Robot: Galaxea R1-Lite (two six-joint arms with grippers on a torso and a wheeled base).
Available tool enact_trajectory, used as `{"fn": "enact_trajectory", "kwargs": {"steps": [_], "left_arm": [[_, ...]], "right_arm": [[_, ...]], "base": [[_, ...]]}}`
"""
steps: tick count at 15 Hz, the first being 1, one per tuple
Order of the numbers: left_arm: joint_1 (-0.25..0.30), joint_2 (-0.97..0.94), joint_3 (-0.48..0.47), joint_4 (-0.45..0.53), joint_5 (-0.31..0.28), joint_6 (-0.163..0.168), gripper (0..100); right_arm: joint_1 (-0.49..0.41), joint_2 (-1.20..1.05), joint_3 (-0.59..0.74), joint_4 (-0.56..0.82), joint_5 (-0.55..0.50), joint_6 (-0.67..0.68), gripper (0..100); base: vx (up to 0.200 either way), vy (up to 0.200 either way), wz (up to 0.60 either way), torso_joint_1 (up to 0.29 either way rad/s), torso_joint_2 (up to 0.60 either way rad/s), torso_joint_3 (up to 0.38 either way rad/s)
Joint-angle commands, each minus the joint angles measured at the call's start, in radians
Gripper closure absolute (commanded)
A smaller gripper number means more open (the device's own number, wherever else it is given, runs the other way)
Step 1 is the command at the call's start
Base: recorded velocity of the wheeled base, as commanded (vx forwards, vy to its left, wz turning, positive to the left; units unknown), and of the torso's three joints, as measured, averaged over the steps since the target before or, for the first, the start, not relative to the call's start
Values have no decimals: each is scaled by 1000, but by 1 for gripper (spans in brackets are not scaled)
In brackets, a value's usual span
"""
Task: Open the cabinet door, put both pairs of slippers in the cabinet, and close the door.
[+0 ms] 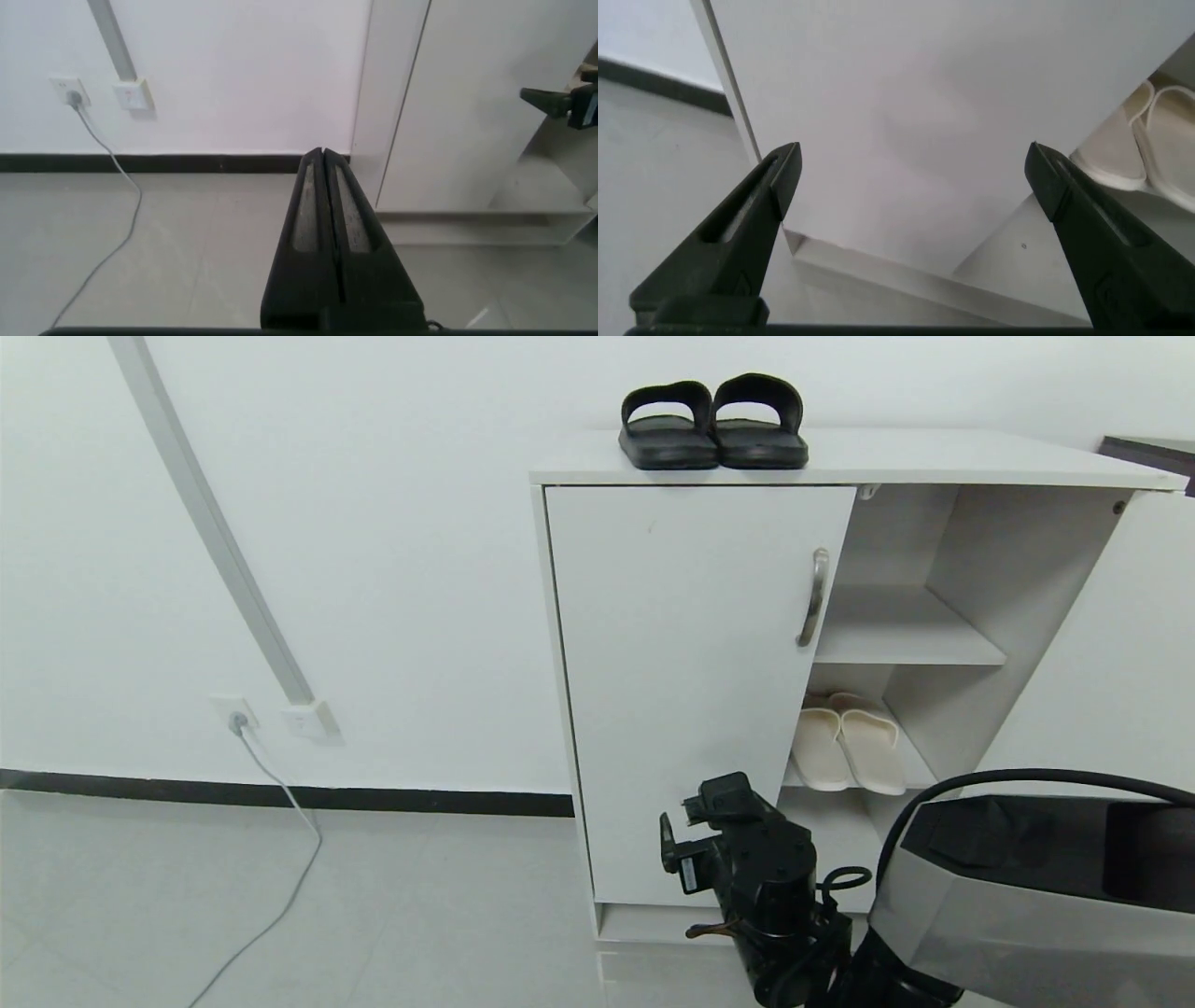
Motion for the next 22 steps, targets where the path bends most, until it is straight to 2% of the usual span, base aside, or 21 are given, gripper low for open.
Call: {"fn": "enact_trajectory", "kwargs": {"steps": [1, 11, 22], "left_arm": [[0, 2, 0, 1, 0, 0, 100], [0, 0, 0, 1, 0, 0, 100], [0, 2, 0, 1, -1, 3, 100]], "right_arm": [[1, -7, 3, -8, 0, -1, 0], [-8, -15, 6, -14, 0, -6, 0], [-19, -19, 0, -10, 1, -6, 0]], "base": [[0, 0, 0, 46, -417, -339], [0, 0, 0, 116, -457, -337], [0, 0, 0, 196, -512, -313]]}}
